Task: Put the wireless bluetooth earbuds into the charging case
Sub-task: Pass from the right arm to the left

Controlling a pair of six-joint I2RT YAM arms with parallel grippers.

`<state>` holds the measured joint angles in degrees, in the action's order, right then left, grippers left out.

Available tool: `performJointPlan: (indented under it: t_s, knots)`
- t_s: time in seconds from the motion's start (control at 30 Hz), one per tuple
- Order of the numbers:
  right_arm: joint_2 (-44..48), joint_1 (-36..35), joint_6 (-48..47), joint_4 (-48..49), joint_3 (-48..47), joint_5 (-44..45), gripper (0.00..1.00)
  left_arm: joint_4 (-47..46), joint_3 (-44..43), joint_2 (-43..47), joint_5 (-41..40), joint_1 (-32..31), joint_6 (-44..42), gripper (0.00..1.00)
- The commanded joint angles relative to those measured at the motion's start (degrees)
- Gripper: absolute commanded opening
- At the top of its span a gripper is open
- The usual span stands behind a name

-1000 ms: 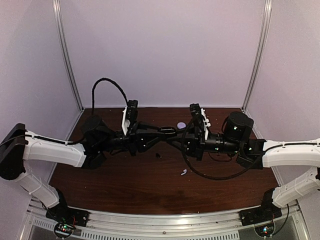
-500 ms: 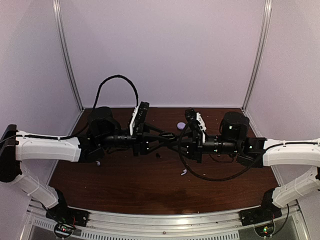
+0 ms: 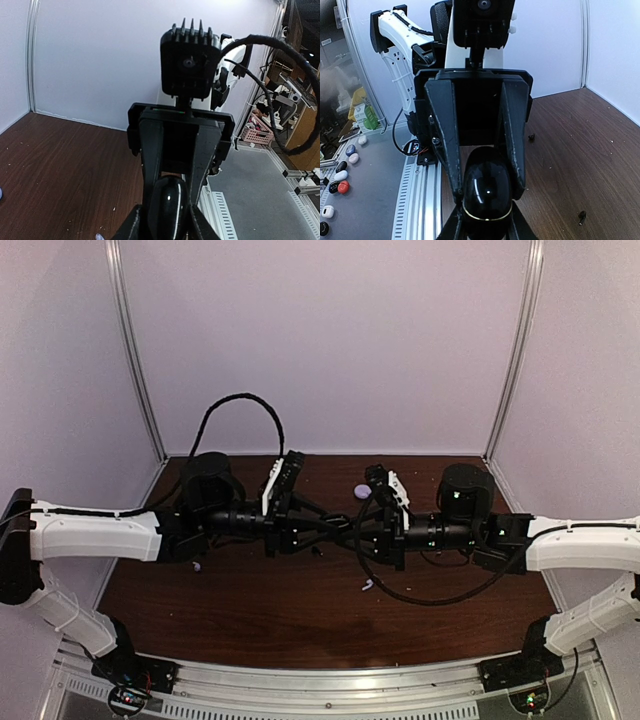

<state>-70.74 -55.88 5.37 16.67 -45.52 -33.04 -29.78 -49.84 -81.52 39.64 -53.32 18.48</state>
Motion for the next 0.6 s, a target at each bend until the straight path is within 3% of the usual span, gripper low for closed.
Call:
performJointPlan:
  t_s: [0.0, 0.57]
  knots:
    - [-0.06, -0.19, -0.80, 1.04, -2.03, -2.47, 0.04, -0.50, -1.60, 1.01, -0.04, 0.12, -0.49, 0.34]
    - [0.52, -0.03, -0.38, 1.50, -1.02, -2.65, 0.03, -0.31, -1.40, 2.14, -1.30, 0.15, 0.23, 0.39]
